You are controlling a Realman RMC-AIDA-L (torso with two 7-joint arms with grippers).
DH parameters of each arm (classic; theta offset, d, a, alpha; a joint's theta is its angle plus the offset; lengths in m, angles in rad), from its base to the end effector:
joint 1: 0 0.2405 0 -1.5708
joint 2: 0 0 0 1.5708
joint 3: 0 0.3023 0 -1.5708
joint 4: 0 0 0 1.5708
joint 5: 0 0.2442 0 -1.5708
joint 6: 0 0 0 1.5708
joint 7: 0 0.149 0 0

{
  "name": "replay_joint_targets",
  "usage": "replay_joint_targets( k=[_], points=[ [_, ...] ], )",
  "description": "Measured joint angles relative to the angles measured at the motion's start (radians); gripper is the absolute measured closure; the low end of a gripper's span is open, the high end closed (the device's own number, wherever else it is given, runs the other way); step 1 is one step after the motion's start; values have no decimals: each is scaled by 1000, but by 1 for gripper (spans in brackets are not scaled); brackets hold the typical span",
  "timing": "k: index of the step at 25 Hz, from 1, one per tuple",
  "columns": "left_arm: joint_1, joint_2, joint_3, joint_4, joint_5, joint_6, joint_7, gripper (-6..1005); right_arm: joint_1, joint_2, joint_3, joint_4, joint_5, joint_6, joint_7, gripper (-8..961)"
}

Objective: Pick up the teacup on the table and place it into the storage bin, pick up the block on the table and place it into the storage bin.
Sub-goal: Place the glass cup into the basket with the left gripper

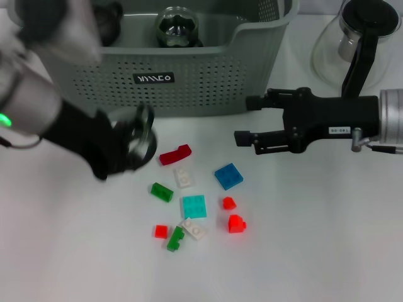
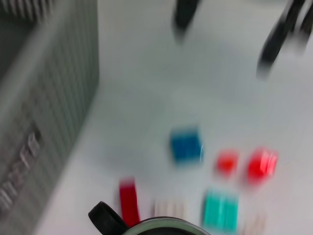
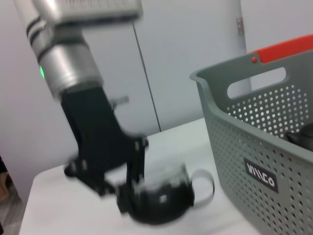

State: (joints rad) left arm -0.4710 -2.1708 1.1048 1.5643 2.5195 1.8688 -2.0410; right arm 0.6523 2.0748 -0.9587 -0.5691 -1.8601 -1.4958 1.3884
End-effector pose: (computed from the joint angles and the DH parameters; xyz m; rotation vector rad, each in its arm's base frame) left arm -0.2184 0.3533 0.0166 -2.9054 -0.5574 0.3525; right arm 0.2534 0.4015 -0.0712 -2.9300 0.4812 0.7039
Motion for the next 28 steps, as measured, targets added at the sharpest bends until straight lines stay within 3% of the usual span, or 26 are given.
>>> replay_joint_targets(
  k=[2,4,5,10,12,17,21,24,28],
  points=[
    [-17,1,-135,6,-130,51,-6,965,-11,-6,2,0,0,-5,1,84],
    [-20,1,-173,6,-171,59,-9,965,-22,-13,8,0,1,-8,4,84],
    [-28,3,-265,5,-299,70,-20,965,-27,-16,12,0,1,-10,5,84],
    [-86,16,-385,-20,-409,-11,-40,965,-45,-30,27,0,0,-35,8,84],
    [-133,38,-407,-80,-402,-105,-56,965,-46,-34,28,1,0,-47,10,84],
    [-255,131,-392,-373,-364,-347,-98,966,-46,-38,29,1,-5,-56,13,84],
    [-338,172,-357,-589,-299,-520,-99,966,-45,-38,29,1,-6,-56,14,85],
    [-364,171,-322,-629,-248,-594,-113,966,-45,-38,29,2,-7,-55,18,85],
    [-409,152,-216,-680,-124,-722,-176,966,-44,-38,24,2,-7,-55,24,85]
  ],
)
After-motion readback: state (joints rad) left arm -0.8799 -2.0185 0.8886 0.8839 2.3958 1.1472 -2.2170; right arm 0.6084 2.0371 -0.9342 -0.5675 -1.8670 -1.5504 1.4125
